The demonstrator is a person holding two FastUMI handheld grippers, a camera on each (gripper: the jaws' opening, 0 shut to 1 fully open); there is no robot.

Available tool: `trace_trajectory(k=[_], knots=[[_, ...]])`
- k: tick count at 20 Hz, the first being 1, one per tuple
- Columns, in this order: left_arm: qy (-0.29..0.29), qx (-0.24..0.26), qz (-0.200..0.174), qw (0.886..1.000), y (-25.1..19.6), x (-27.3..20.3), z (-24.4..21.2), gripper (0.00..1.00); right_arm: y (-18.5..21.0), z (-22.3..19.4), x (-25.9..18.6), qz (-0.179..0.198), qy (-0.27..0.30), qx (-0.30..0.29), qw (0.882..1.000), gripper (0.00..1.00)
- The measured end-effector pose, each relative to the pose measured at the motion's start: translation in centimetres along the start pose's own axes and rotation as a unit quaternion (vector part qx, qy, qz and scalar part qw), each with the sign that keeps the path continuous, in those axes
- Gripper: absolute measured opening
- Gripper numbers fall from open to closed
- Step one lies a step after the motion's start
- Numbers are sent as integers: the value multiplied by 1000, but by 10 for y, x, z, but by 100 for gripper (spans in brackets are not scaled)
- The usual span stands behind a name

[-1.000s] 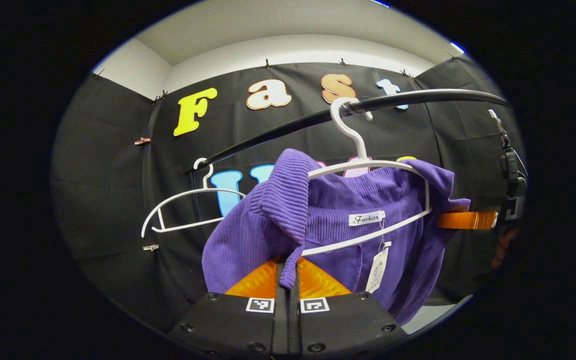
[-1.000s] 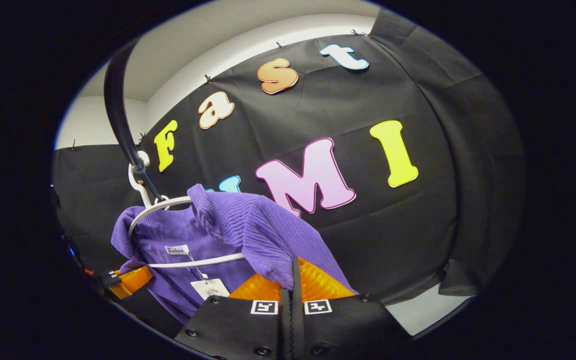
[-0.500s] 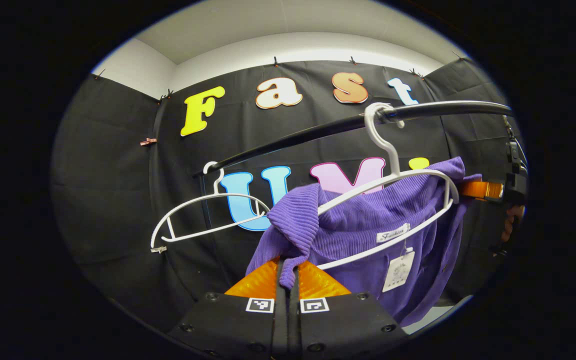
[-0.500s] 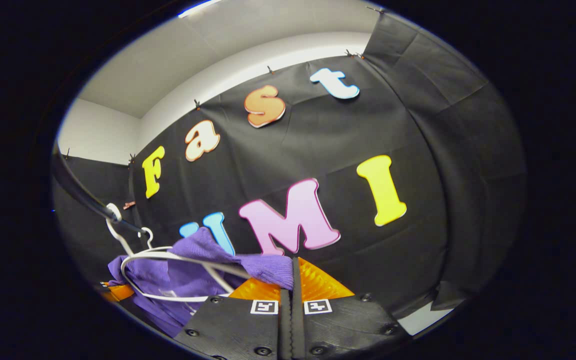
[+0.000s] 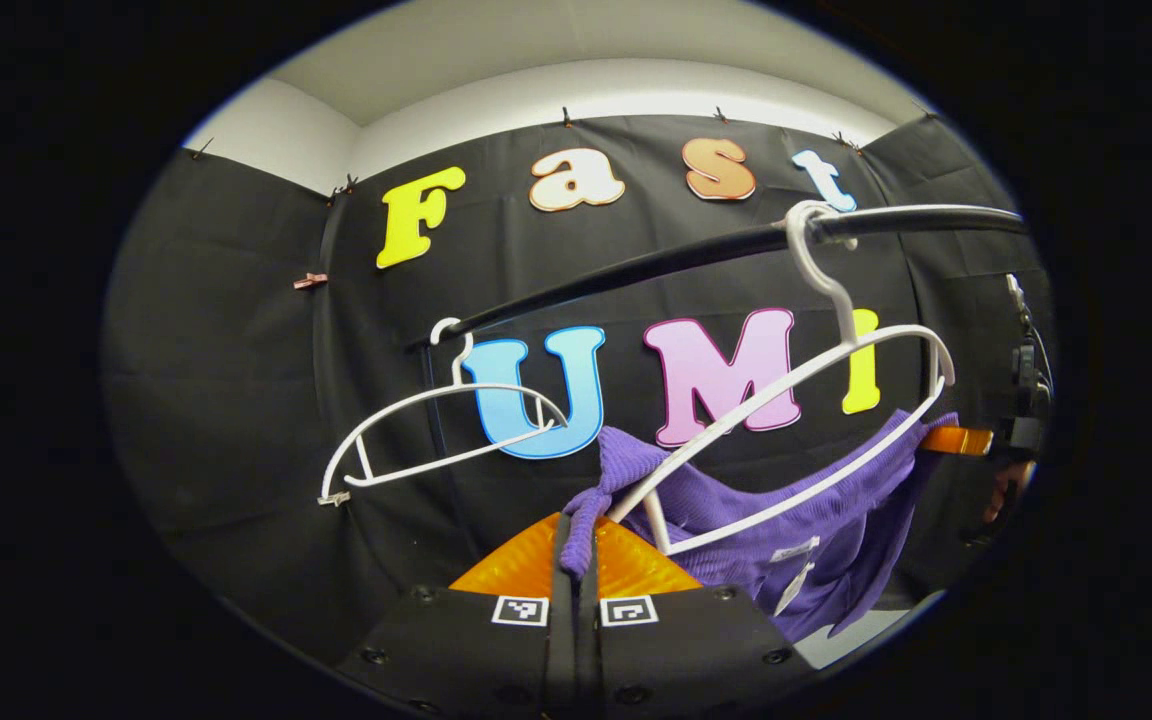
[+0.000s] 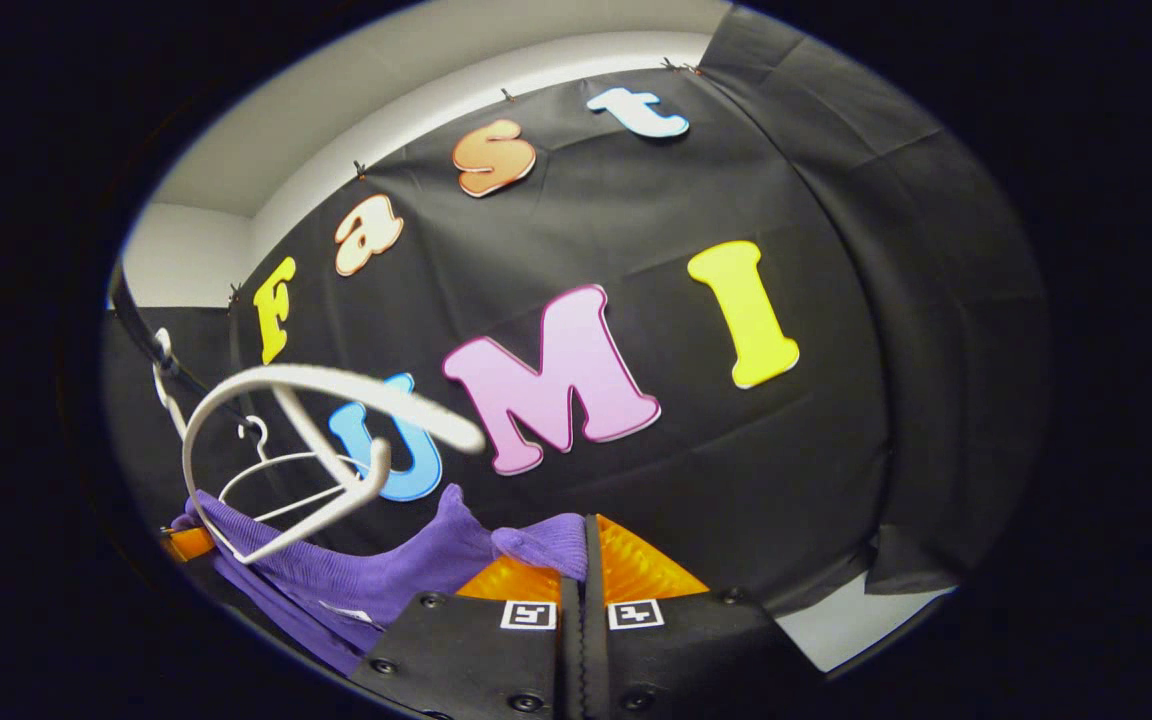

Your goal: Grasp the clothes on the hanger with both hands and then place them into the laundry hamper below.

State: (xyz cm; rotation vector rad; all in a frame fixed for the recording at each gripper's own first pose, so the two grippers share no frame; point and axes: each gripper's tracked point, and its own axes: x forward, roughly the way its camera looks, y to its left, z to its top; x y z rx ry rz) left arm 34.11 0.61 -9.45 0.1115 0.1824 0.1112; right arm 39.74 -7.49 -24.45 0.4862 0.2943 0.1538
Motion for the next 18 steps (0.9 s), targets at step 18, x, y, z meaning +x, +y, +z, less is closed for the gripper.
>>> trace_trajectory(k=[18], knots=[[139,-47,-79,986,-41,-65,-148,5,109,-144,-132,69,134,-41,988,4]])
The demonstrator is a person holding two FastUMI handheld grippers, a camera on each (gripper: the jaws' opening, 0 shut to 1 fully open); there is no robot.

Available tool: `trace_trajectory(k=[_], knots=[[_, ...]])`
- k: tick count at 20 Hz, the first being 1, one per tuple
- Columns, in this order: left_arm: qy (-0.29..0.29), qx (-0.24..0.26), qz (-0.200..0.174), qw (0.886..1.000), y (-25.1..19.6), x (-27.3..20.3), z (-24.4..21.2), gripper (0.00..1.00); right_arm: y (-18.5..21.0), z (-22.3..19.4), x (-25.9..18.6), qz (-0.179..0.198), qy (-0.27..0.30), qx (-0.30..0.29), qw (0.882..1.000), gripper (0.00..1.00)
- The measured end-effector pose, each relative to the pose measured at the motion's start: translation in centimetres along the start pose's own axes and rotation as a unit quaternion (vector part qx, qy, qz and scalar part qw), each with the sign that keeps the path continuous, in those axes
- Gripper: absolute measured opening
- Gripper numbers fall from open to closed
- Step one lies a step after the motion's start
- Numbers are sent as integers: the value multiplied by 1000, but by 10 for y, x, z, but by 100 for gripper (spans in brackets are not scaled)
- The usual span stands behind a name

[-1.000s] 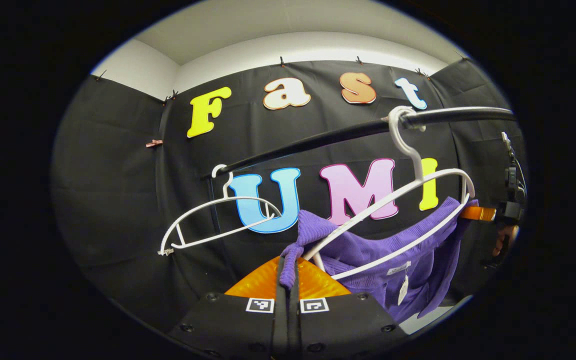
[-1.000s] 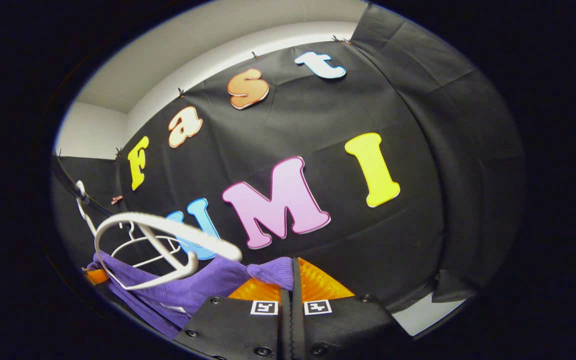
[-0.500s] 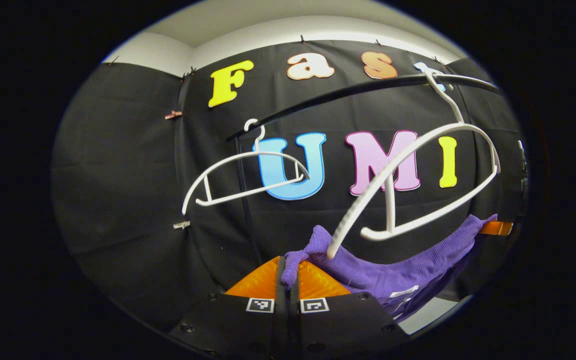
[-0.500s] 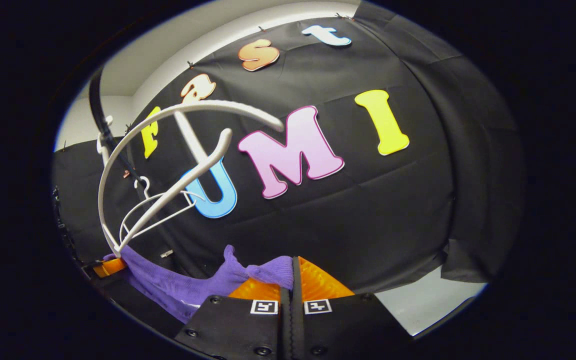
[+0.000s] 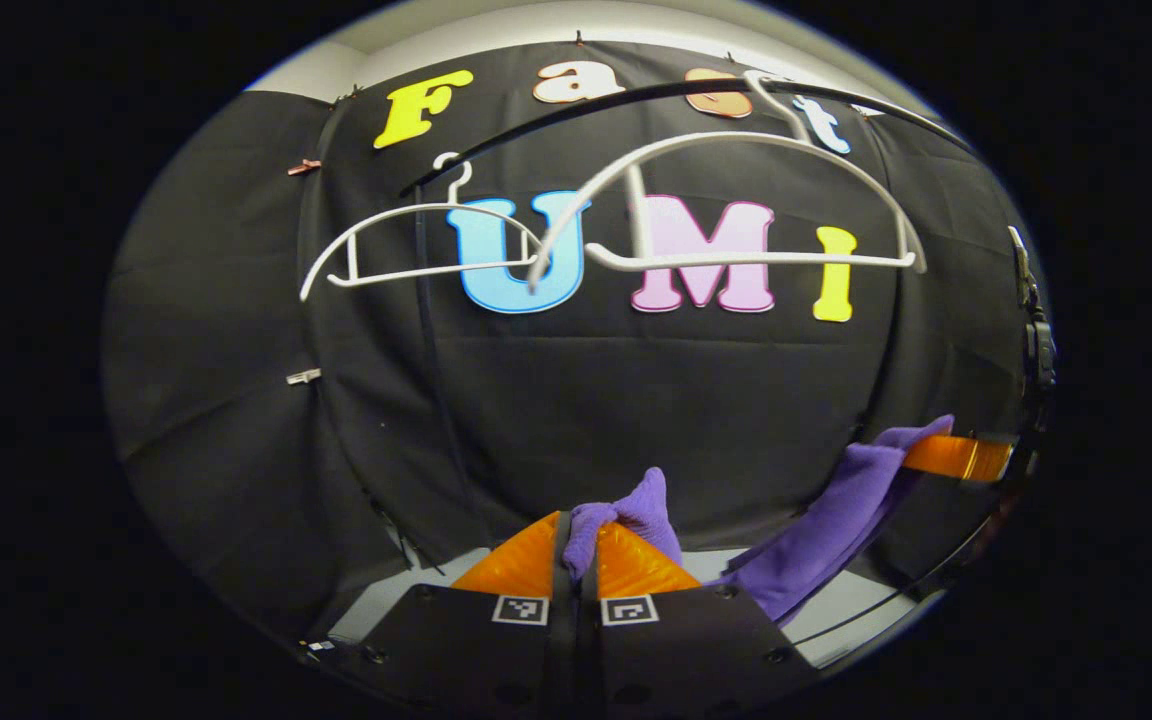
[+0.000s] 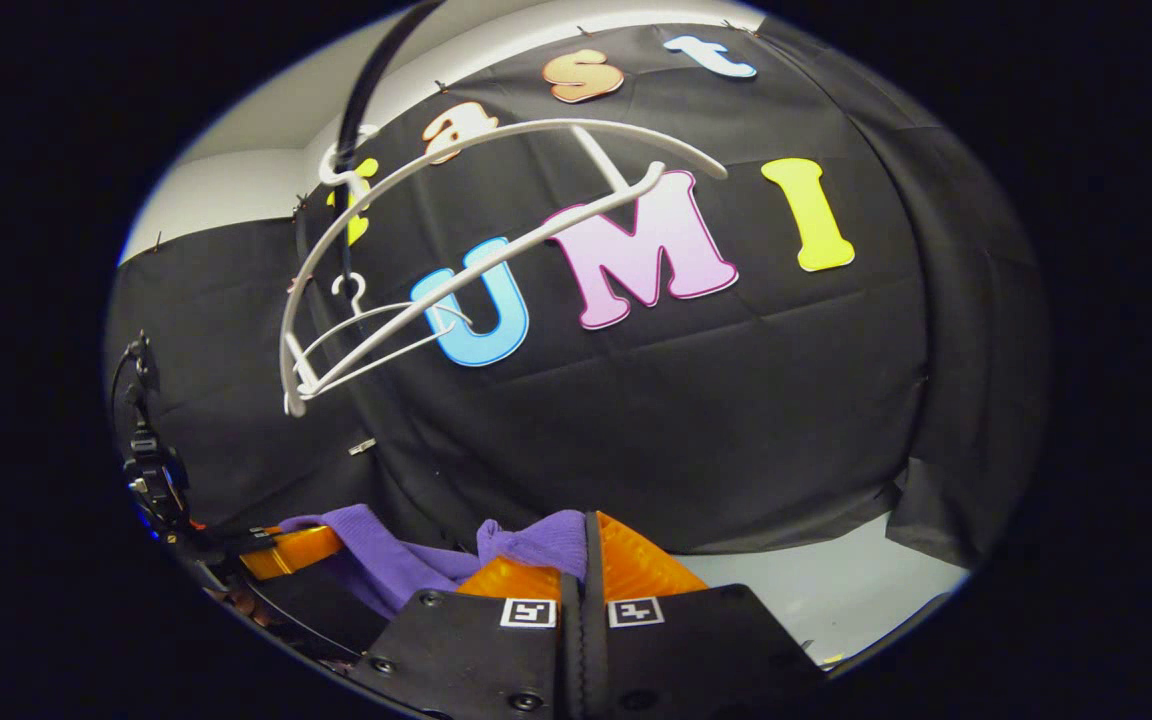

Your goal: Grasp the clothes on the hanger with both hands and then place them into the laundry hamper below.

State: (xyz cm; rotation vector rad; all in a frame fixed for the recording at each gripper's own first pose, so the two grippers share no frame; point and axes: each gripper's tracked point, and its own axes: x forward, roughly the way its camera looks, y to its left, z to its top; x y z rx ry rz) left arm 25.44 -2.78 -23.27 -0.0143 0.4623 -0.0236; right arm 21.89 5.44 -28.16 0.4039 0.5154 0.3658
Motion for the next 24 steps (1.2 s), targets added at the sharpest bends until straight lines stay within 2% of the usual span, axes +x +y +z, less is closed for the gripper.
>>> trace_trajectory(k=[4,7,11,15,19,24], knots=[[-21,-13,-72,997,-50,-23,18,5,40,3,-21,22,-1,-28,999,5],[-40,-23,-111,993,-72,-33,25,5,51,8,-29,29,-6,-63,998,5],[3,-46,-117,992,-79,-19,-19,5,30,-34,-24,9,29,-72,997,5],[65,-51,-107,991,-76,4,-82,5,-15,-93,-6,-27,94,-78,992,5],[133,-25,-102,986,-73,26,-151,5,-53,-155,2,-58,162,-107,979,4],[210,-2,-111,972,-85,37,-226,5,-81,-227,2,-73,243,-131,958,5]])
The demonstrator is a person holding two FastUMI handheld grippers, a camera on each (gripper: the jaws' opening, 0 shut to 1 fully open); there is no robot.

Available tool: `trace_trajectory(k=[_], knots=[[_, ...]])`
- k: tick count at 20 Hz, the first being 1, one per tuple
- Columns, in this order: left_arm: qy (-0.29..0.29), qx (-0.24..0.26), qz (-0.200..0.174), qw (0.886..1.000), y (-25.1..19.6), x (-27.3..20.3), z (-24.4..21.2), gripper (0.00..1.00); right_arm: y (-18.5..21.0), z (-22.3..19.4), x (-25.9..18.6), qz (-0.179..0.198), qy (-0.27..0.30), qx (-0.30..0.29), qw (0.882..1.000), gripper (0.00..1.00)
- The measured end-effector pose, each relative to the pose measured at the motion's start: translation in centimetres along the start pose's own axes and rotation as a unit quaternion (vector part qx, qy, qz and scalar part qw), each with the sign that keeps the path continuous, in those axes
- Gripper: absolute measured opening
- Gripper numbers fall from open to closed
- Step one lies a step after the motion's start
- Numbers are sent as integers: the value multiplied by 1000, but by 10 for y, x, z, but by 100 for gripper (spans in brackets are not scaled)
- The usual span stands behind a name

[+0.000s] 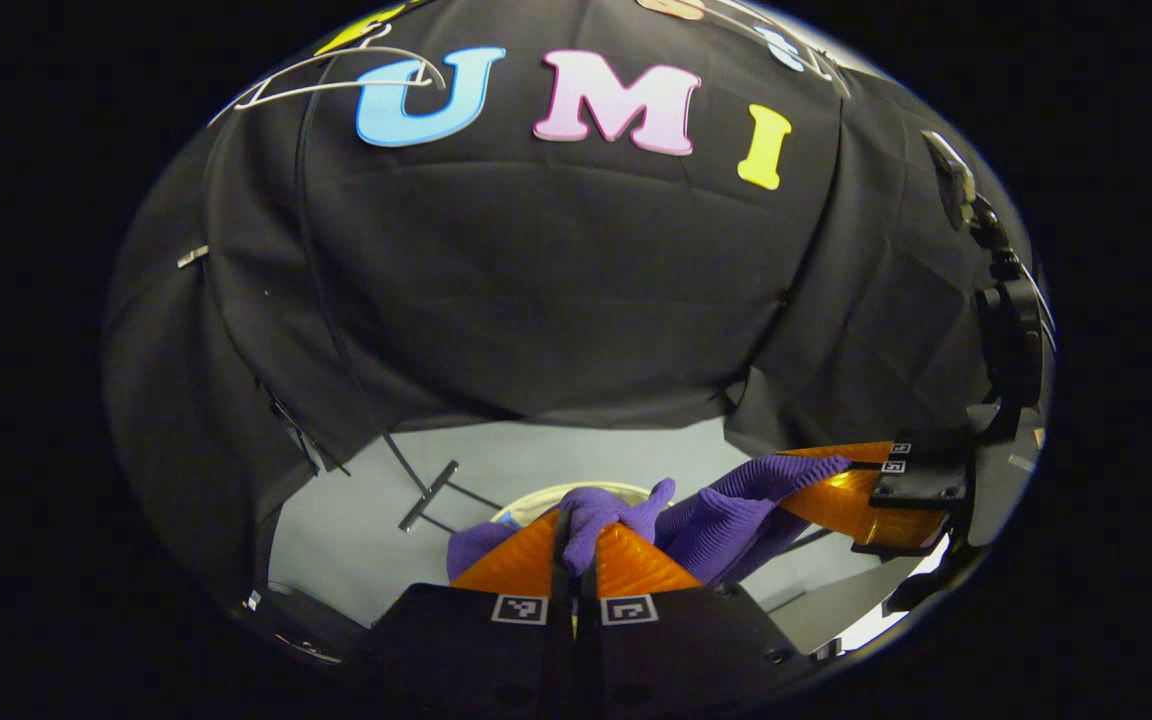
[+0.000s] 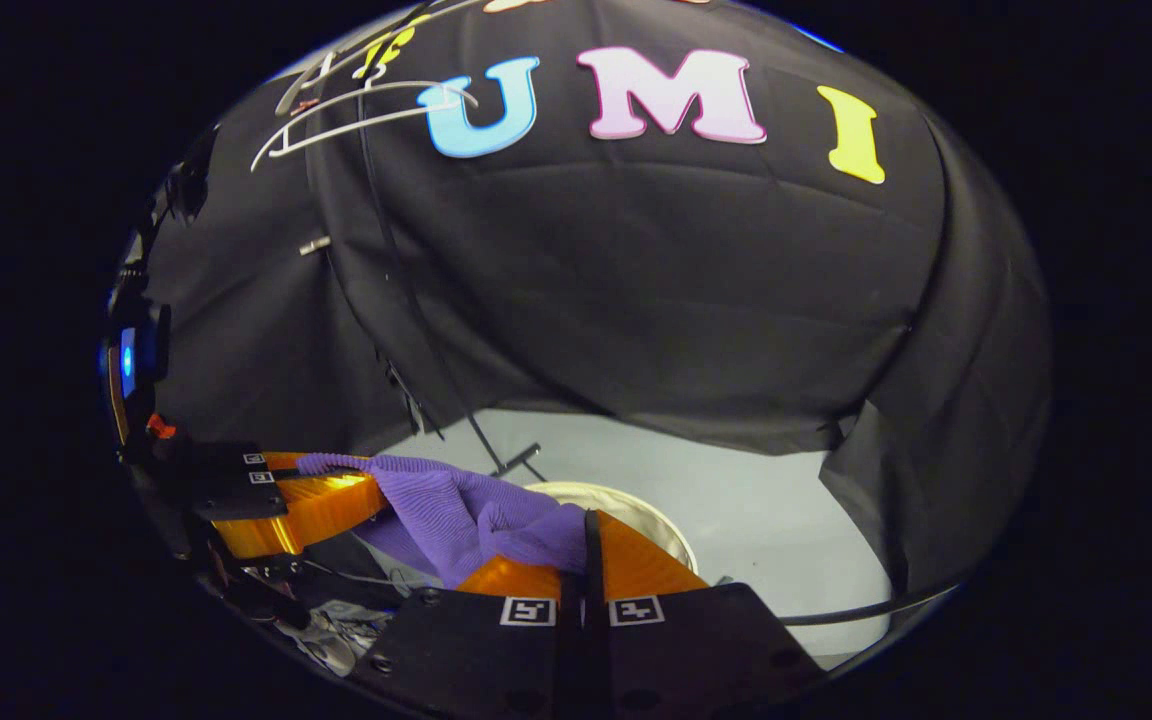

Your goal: Grasp the clothes on the hanger with both hands and then place them into the laundry hamper below.

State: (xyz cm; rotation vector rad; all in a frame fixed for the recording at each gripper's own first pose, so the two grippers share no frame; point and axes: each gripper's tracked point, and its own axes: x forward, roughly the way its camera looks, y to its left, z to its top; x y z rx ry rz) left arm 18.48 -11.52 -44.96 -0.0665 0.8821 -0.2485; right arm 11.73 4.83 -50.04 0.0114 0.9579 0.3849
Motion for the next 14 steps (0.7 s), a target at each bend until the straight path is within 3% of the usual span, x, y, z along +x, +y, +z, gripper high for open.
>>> trace_trajectory(k=[6,11,12,13,14], knots=[[92,-2,10,996,3,40,-74,5,-14,-62,25,-15,79,-10,997,5],[149,-14,22,989,14,44,-117,7,-20,-91,33,-21,122,-5,992,5],[151,-16,14,988,11,49,-121,7,-21,-96,31,-19,127,5,992,8],[151,-17,8,988,7,47,-118,21,-21,-95,33,-20,124,13,992,22],[152,-11,14,988,11,52,-119,35,-21,-93,33,-20,120,19,992,41]])
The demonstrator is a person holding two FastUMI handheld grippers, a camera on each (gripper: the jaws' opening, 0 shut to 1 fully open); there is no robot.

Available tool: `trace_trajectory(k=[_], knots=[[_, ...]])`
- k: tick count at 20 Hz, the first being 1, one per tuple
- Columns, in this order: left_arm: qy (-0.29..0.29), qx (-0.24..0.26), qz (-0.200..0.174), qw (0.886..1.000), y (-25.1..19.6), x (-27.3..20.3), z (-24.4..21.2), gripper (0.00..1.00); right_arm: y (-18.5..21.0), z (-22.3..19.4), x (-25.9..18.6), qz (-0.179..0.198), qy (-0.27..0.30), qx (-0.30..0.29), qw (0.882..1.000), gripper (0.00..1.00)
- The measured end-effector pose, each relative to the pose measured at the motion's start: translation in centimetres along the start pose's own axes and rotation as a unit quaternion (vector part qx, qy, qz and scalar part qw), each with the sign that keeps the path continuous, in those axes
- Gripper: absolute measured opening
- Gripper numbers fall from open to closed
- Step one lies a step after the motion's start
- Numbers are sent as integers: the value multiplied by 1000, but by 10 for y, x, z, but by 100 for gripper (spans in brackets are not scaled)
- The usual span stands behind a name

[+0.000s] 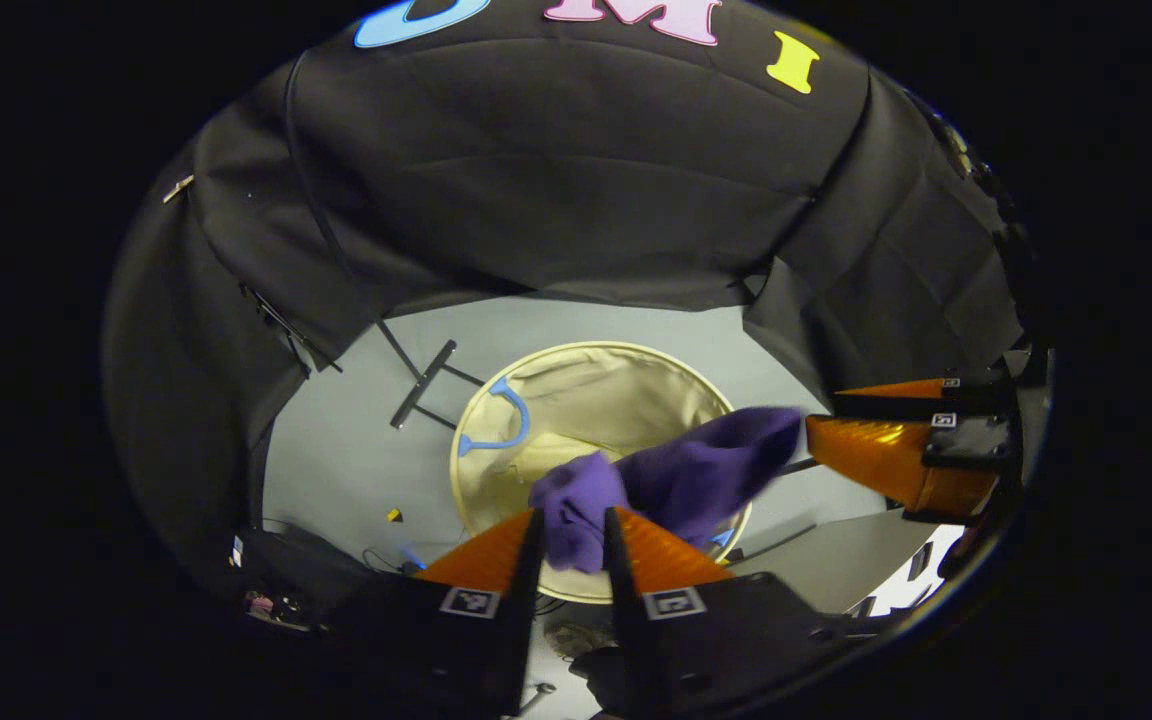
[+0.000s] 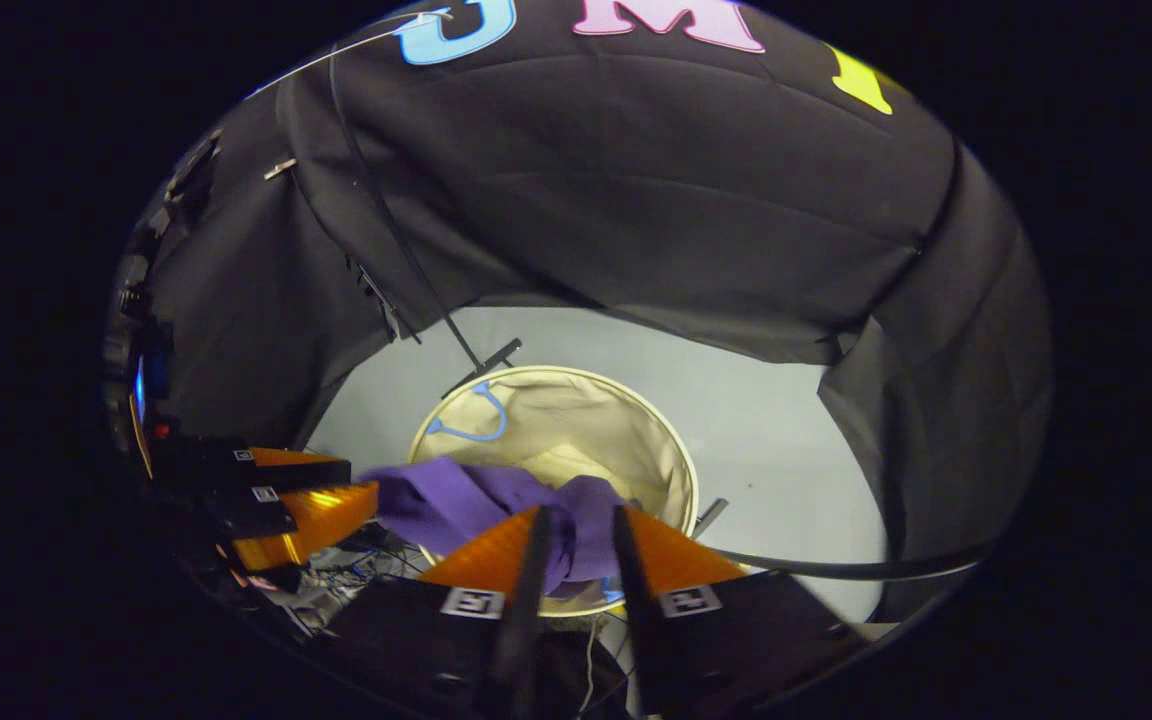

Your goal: Grasp the clothes on the hanger with both hands and then place them into the laundry hamper below.

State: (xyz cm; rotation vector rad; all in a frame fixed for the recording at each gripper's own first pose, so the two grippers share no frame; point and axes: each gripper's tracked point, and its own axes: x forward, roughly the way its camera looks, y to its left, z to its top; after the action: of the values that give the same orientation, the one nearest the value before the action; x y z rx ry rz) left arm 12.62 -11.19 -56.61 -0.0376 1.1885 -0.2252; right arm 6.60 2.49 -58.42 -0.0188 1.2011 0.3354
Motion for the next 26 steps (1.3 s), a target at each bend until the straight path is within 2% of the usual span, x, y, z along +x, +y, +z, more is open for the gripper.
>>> trace_trajectory(k=[3,4,5,11,16,21,26], knots=[[10,-3,13,1000,10,6,-8,79,-10,-13,4,-14,15,-10,1000,98],[12,-7,13,1000,11,6,-9,93,-13,-15,4,-21,19,-15,999,98],[11,-9,16,1000,13,7,-10,98,-13,-15,4,-23,22,-17,999,99],[0,-6,10,1000,11,-5,-5,96,-9,-11,-5,-32,14,-5,999,99],[-35,-14,1,999,9,-28,14,96,1,7,-32,-36,-20,13,999,100],[-101,-12,3,995,12,-79,38,96,14,45,-77,-44,-88,17,995,99],[-200,-6,3,980,13,-155,78,96,23,86,-142,-63,-174,6,983,99]])
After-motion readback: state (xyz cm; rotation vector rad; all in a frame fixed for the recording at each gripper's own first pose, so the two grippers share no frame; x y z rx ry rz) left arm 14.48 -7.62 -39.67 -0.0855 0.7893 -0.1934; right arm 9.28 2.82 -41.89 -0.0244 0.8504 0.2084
